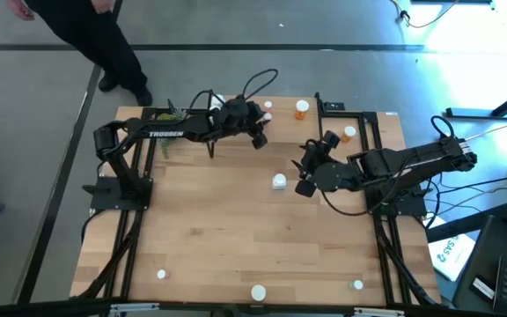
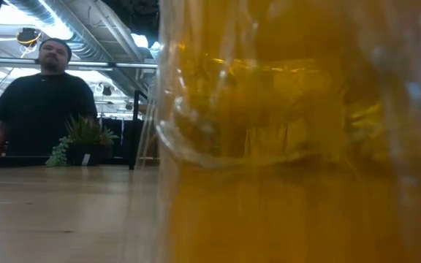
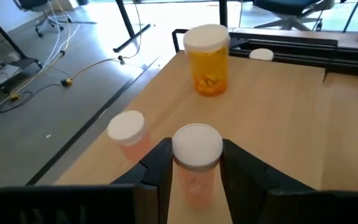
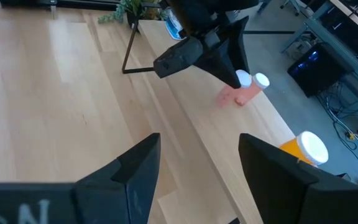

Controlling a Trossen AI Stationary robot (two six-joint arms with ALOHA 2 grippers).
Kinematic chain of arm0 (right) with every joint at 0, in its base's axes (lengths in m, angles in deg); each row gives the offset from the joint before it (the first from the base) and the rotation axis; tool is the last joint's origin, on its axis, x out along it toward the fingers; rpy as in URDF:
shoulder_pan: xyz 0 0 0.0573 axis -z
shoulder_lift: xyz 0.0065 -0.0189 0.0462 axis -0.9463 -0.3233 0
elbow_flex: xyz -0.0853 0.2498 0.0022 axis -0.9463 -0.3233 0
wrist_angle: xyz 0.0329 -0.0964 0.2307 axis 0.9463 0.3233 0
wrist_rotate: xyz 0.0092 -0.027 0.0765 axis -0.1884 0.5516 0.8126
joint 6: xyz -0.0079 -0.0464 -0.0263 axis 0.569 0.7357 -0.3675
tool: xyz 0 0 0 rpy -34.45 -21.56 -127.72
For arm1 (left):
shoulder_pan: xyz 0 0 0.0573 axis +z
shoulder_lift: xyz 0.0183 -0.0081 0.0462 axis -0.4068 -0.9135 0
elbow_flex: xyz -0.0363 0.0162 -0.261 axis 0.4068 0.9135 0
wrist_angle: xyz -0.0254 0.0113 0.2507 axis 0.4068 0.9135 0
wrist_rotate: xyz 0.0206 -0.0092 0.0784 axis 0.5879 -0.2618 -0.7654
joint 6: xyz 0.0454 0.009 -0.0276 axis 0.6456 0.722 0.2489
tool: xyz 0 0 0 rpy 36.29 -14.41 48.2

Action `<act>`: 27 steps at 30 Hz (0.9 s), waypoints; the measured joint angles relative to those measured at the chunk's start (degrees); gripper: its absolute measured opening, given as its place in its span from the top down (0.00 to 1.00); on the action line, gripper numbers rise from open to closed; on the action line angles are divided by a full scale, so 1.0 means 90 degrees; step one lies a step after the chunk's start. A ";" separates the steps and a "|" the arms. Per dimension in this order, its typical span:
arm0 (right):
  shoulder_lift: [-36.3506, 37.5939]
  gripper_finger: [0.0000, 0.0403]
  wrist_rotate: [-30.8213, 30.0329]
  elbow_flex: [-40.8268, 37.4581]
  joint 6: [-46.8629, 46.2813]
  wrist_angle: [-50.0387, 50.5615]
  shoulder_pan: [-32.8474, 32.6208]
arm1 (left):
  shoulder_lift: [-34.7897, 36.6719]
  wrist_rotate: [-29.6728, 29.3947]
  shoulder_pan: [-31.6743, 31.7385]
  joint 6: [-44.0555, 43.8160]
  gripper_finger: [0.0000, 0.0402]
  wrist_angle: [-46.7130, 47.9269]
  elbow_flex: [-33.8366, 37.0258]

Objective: Pick and place medicine bottles onto shelf by color
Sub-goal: Put the right pink pill bottle on the shelf aligned with the other pink pill bottle

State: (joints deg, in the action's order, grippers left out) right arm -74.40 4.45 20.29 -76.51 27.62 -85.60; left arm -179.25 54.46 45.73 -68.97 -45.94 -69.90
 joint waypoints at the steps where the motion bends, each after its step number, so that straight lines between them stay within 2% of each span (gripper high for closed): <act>1: 0.0000 0.45 0.0002 0.0000 0.0000 -0.0001 0.0000 | 0.0000 0.0000 0.0015 0.0000 0.74 0.0010 0.0000; 27: 0.0000 0.45 0.0017 0.0000 -0.0005 -0.0001 0.0000 | -0.0080 0.0294 0.0073 0.0000 0.74 -0.0050 -0.0002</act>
State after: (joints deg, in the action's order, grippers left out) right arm -74.40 4.60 20.29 -76.55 27.61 -85.60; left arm -179.97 57.11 46.39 -68.97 -46.39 -69.92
